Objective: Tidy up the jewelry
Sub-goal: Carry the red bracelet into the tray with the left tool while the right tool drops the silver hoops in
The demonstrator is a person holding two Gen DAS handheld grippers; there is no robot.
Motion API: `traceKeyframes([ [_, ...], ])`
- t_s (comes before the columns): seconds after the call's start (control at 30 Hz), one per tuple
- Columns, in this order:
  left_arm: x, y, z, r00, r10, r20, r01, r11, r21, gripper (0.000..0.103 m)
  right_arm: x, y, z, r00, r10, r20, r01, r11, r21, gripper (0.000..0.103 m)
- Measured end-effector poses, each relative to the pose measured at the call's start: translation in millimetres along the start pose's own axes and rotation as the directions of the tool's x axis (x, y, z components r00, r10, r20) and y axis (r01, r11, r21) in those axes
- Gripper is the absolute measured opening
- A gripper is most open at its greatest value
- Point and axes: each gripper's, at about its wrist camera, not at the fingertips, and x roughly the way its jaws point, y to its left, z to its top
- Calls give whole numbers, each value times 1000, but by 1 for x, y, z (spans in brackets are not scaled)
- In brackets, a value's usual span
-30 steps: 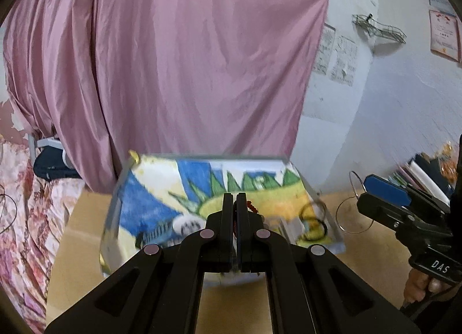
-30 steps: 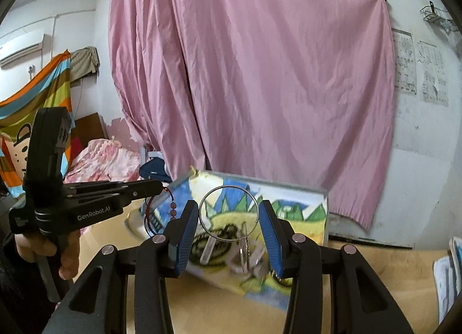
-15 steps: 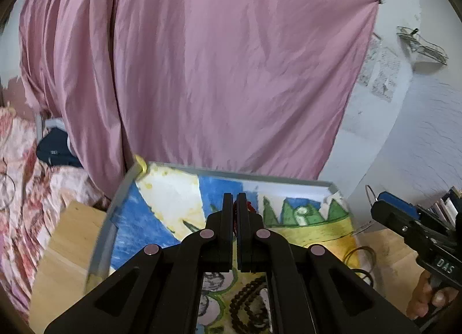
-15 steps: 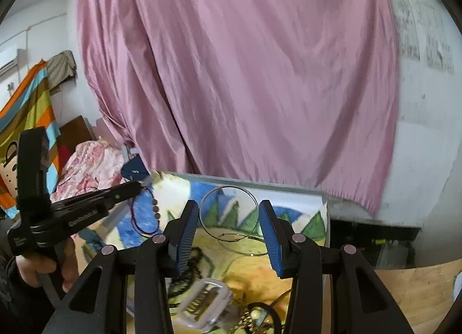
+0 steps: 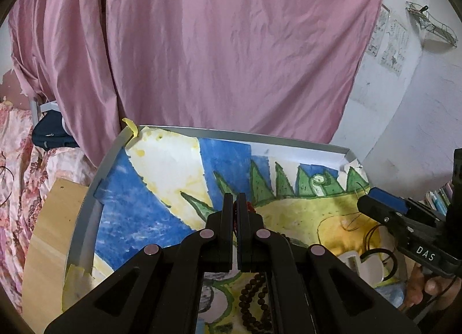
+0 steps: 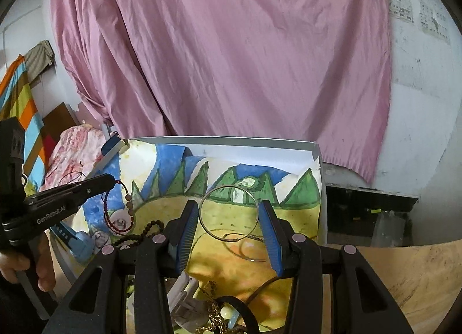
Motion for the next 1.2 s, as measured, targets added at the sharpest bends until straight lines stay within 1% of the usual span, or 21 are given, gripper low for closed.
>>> traceKeyframes([
  [0.17,3,1,-1,1000,7,-18,-7,1000,-3,0,2,0,-1,1000,-9,-9,8,1000,-7,41],
  [0.4,4,2,0,1000,5,-21,-5,1000,-5,0,1,1,-1,1000,-9,-10,9,1000,-7,42],
  [0.73,2,3,1,1000,21,-22,-21,1000,-6,1,3,-1,-3,1000,-11,-18,10,1000,-1,42],
  [0.8,1,3,2,1000,21,-18,-22,1000,-7,5,1,-2,-3,1000,-14,-14,14,1000,-1,43],
  [0.83,0,3,2,1000,21,-14,-21,1000,-11,14,0,-2,-2,1000,-18,-12,18,1000,0,45],
  [0.87,-2,4,3,1000,19,-9,-20,1000,-17,28,-2,-3,-2,1000,-22,-8,22,1000,2,49],
  [0.9,-4,6,3,1000,15,3,-15,999,-28,36,-5,-4,-1,1000,-28,-3,28,1000,5,50],
  [0.93,-6,7,3,1000,9,16,-8,999,-39,40,-8,-5,-1,1000,-31,0,31,1000,8,50],
  [0.97,-8,7,4,1000,6,21,-5,999,-42,40,-11,-5,-1,1000,-31,2,31,999,9,51],
  [1.0,-9,7,5,1000,8,22,-7,999,-42,40,-16,-6,-2,999,-36,5,36,999,10,53],
  [1.03,-11,7,5,1000,13,24,-12,999,-40,40,-20,-6,-3,999,-39,9,39,999,9,59],
  [1.07,-13,6,6,1000,17,25,-16,999,-38,41,-24,-6,-4,999,-41,13,41,999,8,62],
  [1.1,-15,5,6,999,18,26,-17,999,-37,42,-29,-6,-5,999,-43,20,43,999,9,68],
  [1.13,-18,4,6,999,17,29,-16,999,-38,47,-36,-7,-6,999,-44,30,44,999,10,74],
  [1.17,-22,4,6,999,13,33,-11,999,-42,55,-39,-6,-6,998,-45,34,45,999,11,77],
  [1.2,-27,4,5,999,5,44,-3,999,-52,60,-46,-6,-7,998,-48,42,48,999,14,85],
])
